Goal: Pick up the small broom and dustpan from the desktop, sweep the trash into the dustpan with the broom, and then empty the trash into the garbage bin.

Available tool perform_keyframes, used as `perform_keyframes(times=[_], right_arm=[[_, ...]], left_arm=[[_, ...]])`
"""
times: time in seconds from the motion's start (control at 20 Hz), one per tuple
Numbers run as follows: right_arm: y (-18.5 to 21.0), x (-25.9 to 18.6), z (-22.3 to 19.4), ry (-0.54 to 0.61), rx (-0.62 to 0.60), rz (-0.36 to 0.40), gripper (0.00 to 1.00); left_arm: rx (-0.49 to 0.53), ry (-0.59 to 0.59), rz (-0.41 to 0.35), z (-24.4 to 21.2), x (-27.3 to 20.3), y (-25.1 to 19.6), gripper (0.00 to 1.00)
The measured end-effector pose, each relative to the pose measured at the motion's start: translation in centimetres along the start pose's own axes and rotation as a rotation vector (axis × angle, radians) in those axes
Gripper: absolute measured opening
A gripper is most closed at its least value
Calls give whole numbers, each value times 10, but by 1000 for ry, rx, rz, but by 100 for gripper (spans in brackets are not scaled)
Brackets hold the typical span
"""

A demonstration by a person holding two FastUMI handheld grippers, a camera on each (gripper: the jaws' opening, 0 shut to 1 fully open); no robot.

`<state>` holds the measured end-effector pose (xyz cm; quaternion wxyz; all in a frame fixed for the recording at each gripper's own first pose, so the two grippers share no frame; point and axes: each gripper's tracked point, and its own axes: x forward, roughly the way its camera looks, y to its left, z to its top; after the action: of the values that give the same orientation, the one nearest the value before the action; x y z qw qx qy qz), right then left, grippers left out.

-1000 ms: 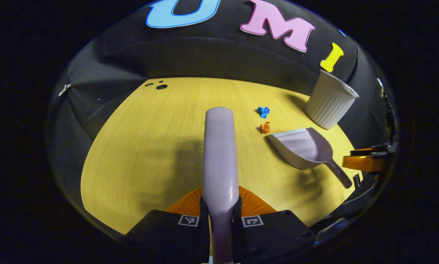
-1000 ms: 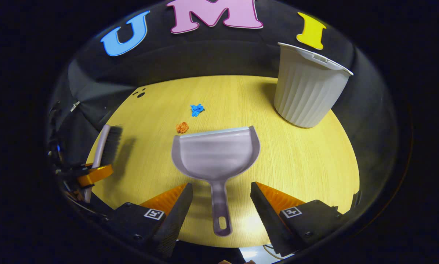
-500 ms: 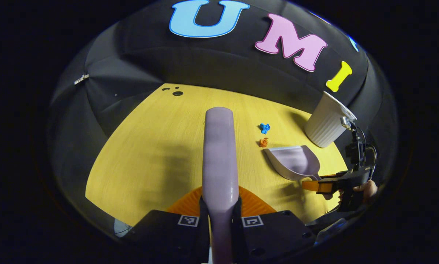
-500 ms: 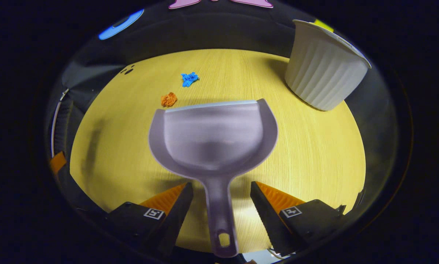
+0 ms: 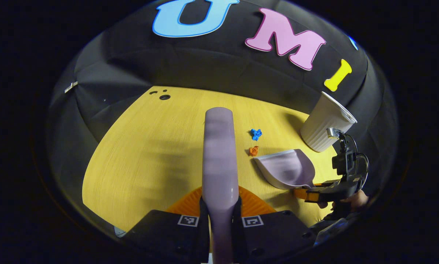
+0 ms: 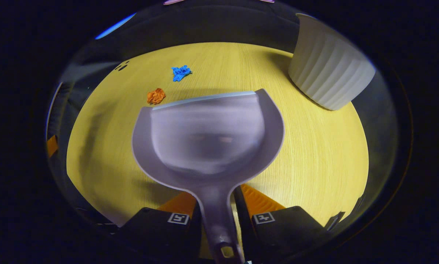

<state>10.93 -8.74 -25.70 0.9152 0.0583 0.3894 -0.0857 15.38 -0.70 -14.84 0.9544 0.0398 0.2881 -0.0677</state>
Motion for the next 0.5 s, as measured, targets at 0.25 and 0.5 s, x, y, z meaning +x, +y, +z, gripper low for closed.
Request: perform_keyframes(times=[0.25, 0.5], right_arm=[[2, 2, 1, -13, -82, 51, 40], [-10, -3, -3, -9, -151, 81, 36]], left_arm=[[66, 53, 5, 21, 49, -13, 28], [163, 111, 10, 47, 104, -16, 28]])
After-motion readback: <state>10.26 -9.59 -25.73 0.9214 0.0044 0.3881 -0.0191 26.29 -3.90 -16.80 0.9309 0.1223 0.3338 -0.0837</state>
